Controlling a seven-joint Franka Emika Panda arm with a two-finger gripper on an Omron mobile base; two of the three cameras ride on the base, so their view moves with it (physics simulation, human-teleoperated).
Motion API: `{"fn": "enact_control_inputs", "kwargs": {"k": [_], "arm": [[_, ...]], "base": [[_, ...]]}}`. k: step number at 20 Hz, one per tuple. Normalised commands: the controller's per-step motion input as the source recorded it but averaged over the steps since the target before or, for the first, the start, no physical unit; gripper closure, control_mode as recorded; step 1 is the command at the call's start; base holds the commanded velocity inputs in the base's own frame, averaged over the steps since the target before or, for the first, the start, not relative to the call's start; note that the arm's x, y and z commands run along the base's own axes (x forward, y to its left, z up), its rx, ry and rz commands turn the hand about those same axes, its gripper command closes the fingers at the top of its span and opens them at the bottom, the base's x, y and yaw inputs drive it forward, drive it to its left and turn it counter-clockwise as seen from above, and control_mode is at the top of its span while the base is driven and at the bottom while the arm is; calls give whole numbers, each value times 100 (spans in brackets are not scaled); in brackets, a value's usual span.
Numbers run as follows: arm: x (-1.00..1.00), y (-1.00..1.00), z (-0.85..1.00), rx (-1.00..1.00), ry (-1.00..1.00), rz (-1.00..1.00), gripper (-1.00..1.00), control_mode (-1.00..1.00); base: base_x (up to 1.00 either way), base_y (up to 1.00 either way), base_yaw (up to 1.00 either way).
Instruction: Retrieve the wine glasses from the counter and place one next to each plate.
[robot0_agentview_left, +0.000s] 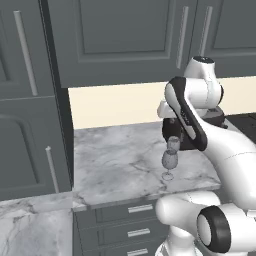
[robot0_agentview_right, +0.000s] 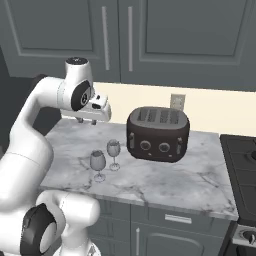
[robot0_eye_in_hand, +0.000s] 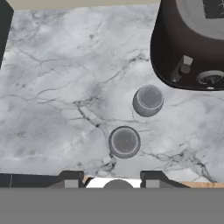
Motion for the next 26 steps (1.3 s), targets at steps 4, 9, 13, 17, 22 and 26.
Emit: {"fn": "enact_control_inputs", "kwargs": {"k": [4,9,13,17,22,26], "arm": [[-28,0,-16,0,1,0,-100,-100],[-71,0,-22,1,1,0,-100,-100],[-79,0,-1,1,-2,-12,-100,-100],[-61,-10,10,13,6,-31,-100,-100],[-56,-36,7,29,6,-30,-100,-100],[-17,-34,-3,28,4,-33,-100,-100]], "base": [[0,0,0],[0,0,0],[0,0,0],[0,0,0],[0,0,0],[0,0,0]]}}
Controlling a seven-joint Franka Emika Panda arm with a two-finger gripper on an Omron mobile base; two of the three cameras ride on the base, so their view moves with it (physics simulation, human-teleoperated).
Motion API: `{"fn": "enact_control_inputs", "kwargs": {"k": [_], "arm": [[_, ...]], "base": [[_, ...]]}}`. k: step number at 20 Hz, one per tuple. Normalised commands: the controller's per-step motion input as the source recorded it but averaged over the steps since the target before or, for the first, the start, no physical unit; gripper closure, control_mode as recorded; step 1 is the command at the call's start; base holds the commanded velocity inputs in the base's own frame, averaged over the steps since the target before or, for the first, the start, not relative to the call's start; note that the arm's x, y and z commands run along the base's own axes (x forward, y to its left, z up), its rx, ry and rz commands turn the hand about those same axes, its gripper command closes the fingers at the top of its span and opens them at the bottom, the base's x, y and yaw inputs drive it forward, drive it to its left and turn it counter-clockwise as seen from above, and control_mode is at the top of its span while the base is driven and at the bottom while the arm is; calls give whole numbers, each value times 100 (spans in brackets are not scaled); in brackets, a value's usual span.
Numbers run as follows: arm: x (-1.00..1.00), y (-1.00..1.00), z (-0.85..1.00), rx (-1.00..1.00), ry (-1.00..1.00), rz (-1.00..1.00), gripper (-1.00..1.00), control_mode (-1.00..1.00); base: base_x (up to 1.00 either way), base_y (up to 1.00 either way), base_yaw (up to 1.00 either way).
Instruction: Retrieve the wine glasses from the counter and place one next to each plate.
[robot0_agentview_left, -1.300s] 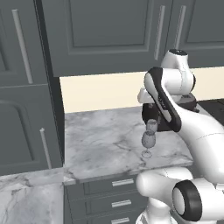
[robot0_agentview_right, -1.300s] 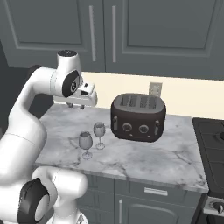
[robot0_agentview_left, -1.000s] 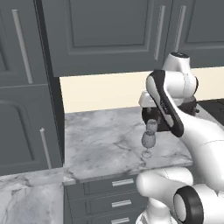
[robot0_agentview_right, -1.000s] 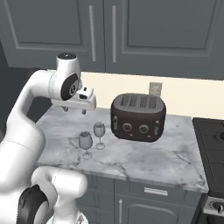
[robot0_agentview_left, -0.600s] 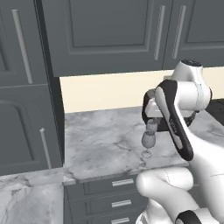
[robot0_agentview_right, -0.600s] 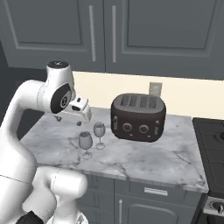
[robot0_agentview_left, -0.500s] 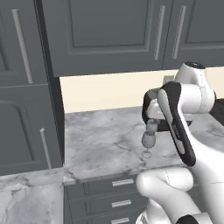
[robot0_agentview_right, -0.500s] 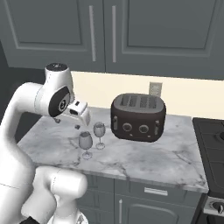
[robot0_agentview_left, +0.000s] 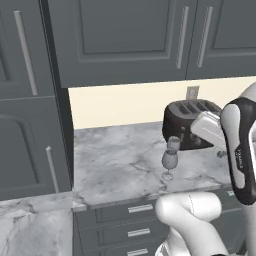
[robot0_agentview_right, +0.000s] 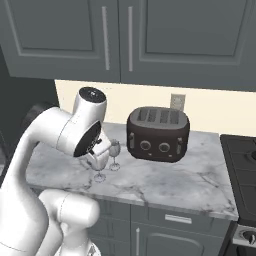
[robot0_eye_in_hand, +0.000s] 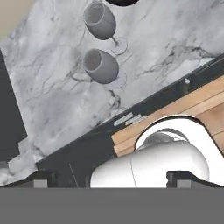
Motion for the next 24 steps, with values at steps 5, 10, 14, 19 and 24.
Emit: {"fn": "enact_control_inputs", "kwargs": {"k": [5,10,14,19,24], "arm": [[1,-33,-12,38,12,-13,-100,-100],[9,-68,-32,42,9,0,-100,-100],[46,-47,-43,33,7,3,-100,-100],[80,0,-43,17,19,0,-100,-100],[71,-4,-41,23,20,0,-100,-100]], "base": [[0,0,0],[0,0,0],[0,0,0],[0,0,0],[0,0,0]]}}
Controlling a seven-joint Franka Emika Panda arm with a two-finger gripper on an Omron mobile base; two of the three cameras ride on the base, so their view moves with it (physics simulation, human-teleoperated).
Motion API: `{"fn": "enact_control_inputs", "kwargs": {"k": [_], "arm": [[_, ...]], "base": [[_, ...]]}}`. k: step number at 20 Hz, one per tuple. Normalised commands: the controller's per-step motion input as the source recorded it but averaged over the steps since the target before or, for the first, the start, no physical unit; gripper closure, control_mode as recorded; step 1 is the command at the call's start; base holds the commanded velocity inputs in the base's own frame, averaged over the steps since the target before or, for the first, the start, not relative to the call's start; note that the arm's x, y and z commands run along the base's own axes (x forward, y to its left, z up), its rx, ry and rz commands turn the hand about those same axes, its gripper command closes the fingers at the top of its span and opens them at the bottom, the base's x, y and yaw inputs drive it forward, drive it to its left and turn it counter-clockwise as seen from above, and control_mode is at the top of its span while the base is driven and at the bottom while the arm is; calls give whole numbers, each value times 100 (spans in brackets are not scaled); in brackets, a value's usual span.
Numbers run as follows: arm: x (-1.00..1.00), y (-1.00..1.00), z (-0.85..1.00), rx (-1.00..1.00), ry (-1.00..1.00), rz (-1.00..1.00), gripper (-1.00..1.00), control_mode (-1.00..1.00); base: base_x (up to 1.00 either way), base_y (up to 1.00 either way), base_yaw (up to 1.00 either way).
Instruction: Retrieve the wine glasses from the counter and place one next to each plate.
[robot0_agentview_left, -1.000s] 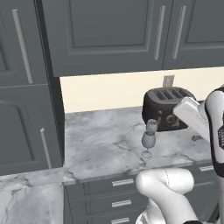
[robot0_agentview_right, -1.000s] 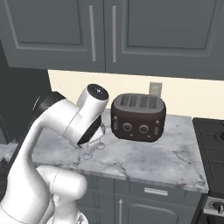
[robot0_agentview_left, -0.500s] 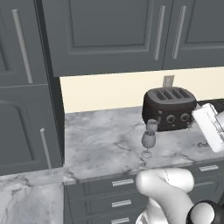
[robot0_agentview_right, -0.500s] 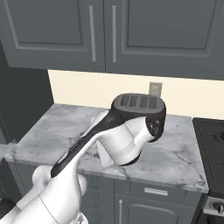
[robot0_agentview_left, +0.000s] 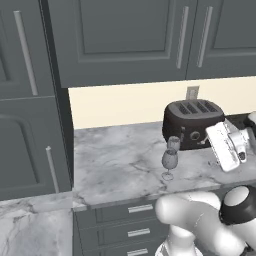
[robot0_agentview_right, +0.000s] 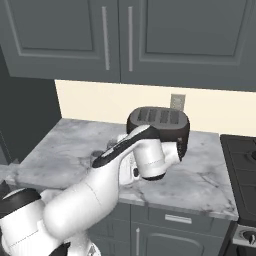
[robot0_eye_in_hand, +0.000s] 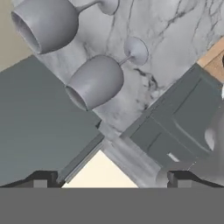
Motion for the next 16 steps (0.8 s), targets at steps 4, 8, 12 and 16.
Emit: {"fn": "enact_control_inputs", "kwargs": {"k": [4,8,12,16], "arm": [[56,-5,-53,23,44,0,-100,-100],[38,0,-41,17,48,-2,-100,-100],[26,0,-18,6,46,-9,-100,-100],[4,0,-10,2,20,-7,-100,-100]], "base": [[0,0,0],[0,0,0],[0,0,0],[0,0,0]]}}
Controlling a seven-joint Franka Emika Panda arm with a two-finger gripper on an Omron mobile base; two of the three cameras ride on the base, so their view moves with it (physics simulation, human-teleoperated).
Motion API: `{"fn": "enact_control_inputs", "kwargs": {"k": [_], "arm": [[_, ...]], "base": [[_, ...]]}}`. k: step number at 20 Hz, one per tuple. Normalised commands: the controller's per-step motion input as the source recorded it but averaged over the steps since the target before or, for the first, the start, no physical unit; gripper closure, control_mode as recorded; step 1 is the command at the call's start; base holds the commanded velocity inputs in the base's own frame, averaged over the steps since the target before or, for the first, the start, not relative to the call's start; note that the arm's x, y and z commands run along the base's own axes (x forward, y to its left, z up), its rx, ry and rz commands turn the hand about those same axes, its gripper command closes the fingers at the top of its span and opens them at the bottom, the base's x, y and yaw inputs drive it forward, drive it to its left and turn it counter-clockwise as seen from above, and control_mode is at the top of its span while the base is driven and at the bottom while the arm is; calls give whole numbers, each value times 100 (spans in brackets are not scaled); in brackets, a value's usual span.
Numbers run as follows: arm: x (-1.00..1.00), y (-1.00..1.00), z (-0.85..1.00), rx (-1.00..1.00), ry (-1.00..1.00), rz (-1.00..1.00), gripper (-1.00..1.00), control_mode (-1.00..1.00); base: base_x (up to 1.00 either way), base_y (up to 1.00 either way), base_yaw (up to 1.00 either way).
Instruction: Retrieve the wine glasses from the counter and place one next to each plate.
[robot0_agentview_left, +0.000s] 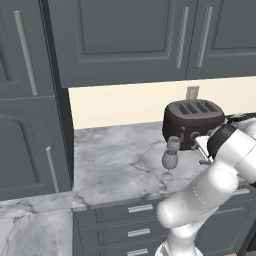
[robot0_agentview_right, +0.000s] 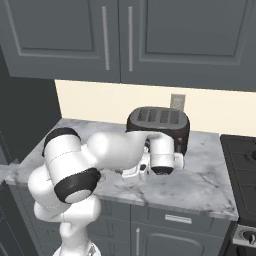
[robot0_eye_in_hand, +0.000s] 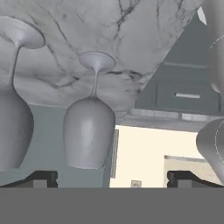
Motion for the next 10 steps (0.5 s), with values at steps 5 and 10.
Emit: {"fn": "enact_control_inputs", "kwargs": {"k": [5,10], "arm": [[0,15,-17,0,0,-18,-100,-100],[29,27,-38,-3,0,-34,-100,-100]], "base": [[0,0,0],[0,0,0]]}}
